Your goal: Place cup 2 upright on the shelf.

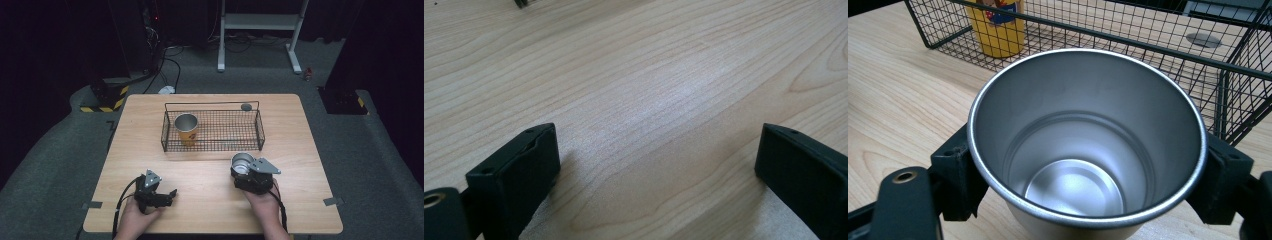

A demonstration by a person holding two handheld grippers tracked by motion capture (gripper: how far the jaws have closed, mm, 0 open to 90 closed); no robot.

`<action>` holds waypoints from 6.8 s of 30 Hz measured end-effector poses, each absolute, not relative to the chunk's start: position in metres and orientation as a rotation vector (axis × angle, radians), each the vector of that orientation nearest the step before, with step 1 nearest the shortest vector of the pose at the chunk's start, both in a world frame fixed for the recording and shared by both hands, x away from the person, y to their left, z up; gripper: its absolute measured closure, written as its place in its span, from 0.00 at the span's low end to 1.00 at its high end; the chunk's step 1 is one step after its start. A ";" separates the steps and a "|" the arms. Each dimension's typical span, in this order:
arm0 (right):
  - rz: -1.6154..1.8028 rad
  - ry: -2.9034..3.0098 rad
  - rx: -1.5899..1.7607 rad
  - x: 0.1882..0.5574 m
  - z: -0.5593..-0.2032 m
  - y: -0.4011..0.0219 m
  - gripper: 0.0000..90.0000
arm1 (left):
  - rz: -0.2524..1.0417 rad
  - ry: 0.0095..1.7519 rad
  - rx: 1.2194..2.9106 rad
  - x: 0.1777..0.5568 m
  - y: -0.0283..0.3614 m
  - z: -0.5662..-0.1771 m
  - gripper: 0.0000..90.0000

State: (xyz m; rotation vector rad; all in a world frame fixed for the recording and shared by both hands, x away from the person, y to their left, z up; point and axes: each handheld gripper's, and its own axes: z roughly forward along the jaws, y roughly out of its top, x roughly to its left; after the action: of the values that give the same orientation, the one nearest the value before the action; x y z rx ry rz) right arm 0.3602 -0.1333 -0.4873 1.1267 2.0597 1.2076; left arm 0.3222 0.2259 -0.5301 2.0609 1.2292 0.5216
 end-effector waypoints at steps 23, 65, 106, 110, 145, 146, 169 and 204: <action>1.187 2.029 1.152 0.375 -0.458 -0.118 0.21 | 0.528 1.240 2.058 0.323 0.224 -0.530 0.05; 1.200 1.919 1.143 0.419 -0.420 -0.113 0.21 | 0.521 1.250 2.066 0.326 0.221 -0.530 0.01; 1.146 1.908 1.220 0.487 -0.415 -0.091 0.21 | 0.524 1.250 2.063 0.327 0.221 -0.530 0.01; 1.120 1.905 1.241 0.496 -0.417 -0.089 0.21 | 0.524 1.250 2.061 0.327 0.221 -0.531 0.01; 1.004 2.014 1.318 0.516 -0.462 -0.076 0.21 | 0.525 1.249 2.064 0.327 0.221 -0.530 0.01; 1.000 2.018 1.323 0.516 -0.463 -0.076 0.21 | 0.526 1.249 2.064 0.327 0.221 -0.530 0.01; 0.960 2.059 1.332 0.518 -0.471 -0.071 0.21 | 0.524 1.251 2.064 0.327 0.221 -0.530 0.01; 0.892 2.127 1.332 0.522 -0.472 -0.069 0.20 | 0.525 1.249 2.066 0.327 0.221 -0.530 0.01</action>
State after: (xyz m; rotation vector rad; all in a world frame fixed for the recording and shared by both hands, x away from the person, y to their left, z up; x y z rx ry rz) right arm 0.5216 -0.0691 -0.4716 1.3318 2.1266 0.8918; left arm 0.3272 0.2212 -0.5303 2.0661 1.2486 0.5246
